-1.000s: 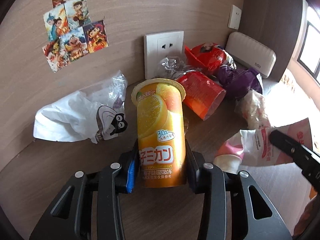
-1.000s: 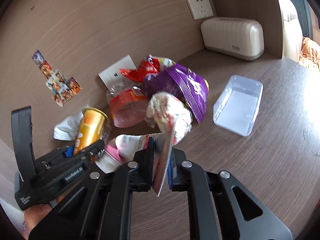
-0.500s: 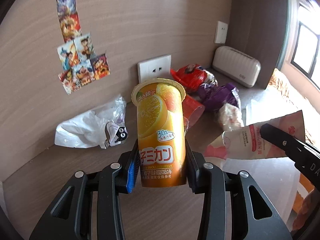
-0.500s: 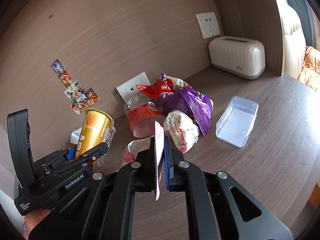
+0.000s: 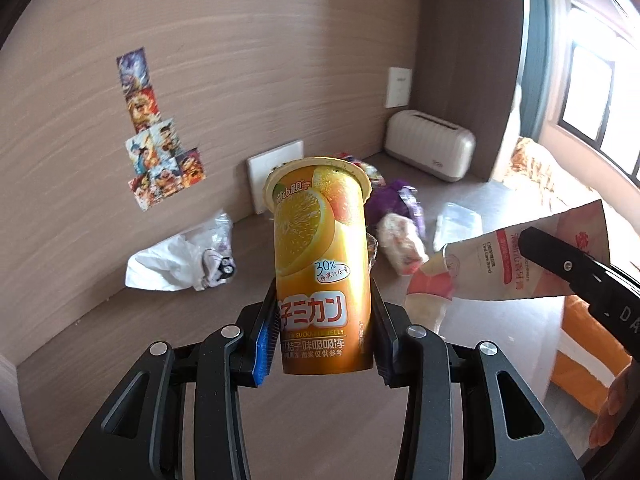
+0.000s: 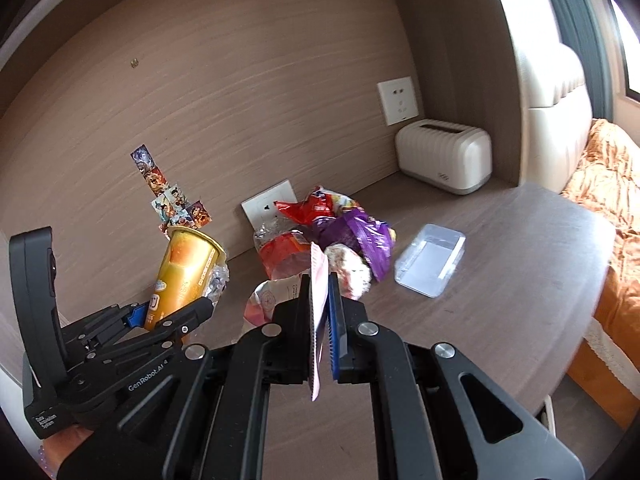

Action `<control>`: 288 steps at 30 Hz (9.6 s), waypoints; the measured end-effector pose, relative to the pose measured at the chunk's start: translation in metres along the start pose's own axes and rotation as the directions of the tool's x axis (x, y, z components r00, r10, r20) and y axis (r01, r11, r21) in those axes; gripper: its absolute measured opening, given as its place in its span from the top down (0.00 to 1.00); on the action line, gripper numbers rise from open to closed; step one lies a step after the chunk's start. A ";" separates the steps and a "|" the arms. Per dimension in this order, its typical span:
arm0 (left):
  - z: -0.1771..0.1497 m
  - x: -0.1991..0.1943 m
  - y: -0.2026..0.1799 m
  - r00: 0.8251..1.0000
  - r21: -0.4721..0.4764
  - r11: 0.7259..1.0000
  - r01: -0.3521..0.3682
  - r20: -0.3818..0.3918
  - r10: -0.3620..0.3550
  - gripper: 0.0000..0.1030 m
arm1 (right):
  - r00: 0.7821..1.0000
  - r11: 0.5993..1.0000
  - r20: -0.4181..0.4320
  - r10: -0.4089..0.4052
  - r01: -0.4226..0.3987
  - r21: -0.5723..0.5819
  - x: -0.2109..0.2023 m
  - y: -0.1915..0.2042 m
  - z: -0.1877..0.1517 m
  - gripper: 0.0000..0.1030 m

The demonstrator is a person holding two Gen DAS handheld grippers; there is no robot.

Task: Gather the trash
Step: 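Carry the juice cup and pink wrapper to the white bin and open both tools, then raise both open tools from the bin back toward the desk, then grasp the white tissue bundle with left tool while right tool grasps the clear plastic box, then carry the tissue bundle and plastic box to the bin and open both tools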

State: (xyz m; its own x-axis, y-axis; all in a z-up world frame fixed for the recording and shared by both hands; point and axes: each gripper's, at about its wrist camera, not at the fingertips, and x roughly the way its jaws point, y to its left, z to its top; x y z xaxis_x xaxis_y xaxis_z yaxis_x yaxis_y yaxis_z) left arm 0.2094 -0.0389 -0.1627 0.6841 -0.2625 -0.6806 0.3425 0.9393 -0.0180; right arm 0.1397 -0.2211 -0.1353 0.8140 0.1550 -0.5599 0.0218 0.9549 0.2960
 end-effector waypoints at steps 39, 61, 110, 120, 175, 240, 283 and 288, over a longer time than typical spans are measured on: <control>-0.103 0.028 -0.366 0.946 0.207 0.925 0.320 -0.127 -0.299 0.61 | 0.932 0.925 -0.054 -0.359 0.363 0.109 -0.149 -0.287 -0.093 0.92; -0.284 0.256 -0.447 0.899 0.253 0.890 0.379 -0.329 -0.289 0.61 | 0.861 0.888 -0.258 -0.439 0.459 0.020 0.000 -0.450 -0.283 0.92; -0.219 0.166 -0.393 0.916 0.252 0.887 0.388 -0.217 -0.339 0.04 | 0.881 0.883 -0.051 -0.470 0.469 -0.030 -0.056 -0.359 -0.220 0.04; -0.146 0.072 -0.379 0.934 0.233 0.905 0.355 -0.137 -0.331 0.04 | 0.887 0.885 0.021 -0.461 0.462 -0.063 -0.121 -0.303 -0.138 0.04; 0.028 0.123 -0.038 0.993 -0.163 0.980 -0.113 -0.036 0.109 0.12 | 0.947 0.938 -0.029 -0.320 0.312 -0.150 0.116 -0.096 0.023 0.04; 0.061 0.071 -0.173 0.985 0.095 0.983 0.160 0.041 -0.165 0.57 | 0.963 0.956 0.015 -0.270 0.270 -0.111 0.006 -0.144 0.048 0.45; -0.223 0.226 -0.432 0.874 0.287 0.850 0.441 -0.352 -0.334 0.57 | 0.868 0.897 -0.258 -0.424 0.442 0.011 -0.016 -0.403 -0.211 0.45; -0.286 0.286 -0.437 0.855 0.298 0.833 0.467 -0.391 -0.340 0.57 | 0.867 0.911 -0.307 -0.392 0.412 0.002 0.029 -0.434 -0.270 0.45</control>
State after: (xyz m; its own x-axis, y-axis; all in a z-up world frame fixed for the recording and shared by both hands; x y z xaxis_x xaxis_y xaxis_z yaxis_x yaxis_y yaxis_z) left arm 0.0708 -0.4616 -0.5585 0.2168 -0.4571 -0.8626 0.7963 0.5940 -0.1146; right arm -0.0030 -0.5626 -0.4885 0.5194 -0.1620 -0.8390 0.3562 0.9336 0.0402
